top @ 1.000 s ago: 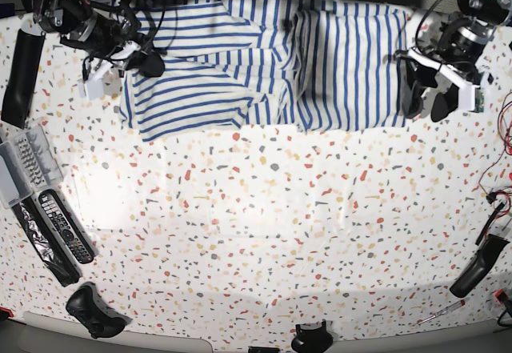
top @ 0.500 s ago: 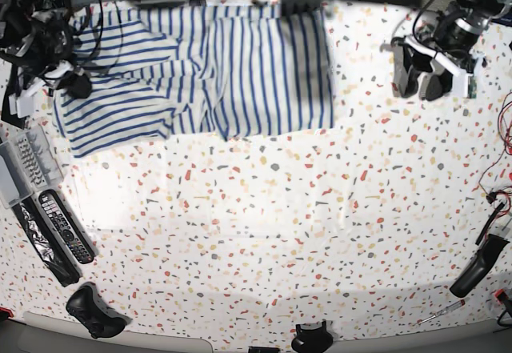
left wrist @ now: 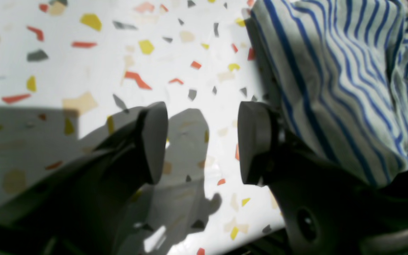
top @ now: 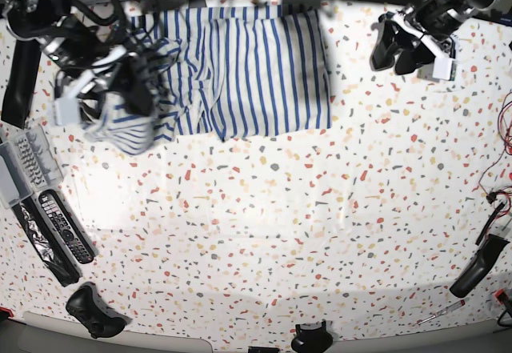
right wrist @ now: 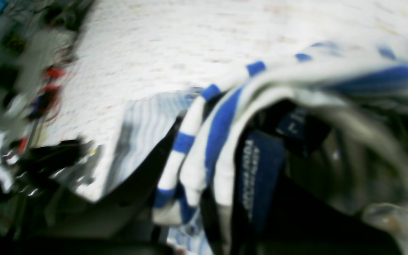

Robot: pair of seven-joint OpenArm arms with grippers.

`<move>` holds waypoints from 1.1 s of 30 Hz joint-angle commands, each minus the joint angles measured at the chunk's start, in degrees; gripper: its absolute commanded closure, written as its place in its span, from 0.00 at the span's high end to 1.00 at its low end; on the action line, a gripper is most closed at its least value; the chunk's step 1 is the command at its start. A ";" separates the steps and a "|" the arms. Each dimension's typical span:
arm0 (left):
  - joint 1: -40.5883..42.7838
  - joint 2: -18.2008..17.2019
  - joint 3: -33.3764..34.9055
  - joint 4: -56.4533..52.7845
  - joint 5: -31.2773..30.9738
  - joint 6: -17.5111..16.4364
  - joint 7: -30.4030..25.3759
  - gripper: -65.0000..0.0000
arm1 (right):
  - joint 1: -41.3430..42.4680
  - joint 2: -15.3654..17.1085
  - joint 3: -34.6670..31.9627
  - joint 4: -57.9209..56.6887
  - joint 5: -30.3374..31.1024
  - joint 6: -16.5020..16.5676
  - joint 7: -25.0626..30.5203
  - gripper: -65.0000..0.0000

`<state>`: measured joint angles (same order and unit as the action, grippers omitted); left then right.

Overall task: Layout the t-shirt on the table in an organized manner, then fold the t-shirt properly
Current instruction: 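Lift the shirt with both grippers and fold it over onto itself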

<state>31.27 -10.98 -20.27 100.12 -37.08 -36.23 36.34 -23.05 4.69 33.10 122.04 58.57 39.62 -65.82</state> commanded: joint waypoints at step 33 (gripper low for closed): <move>0.13 -0.17 18.60 0.83 3.19 -0.48 1.38 0.45 | 0.50 -13.09 -53.77 2.23 -37.57 -14.12 19.58 0.00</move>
<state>31.27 -11.14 -1.61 100.12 -32.95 -36.16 39.00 -22.85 -7.94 -20.45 123.46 19.53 25.21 -47.94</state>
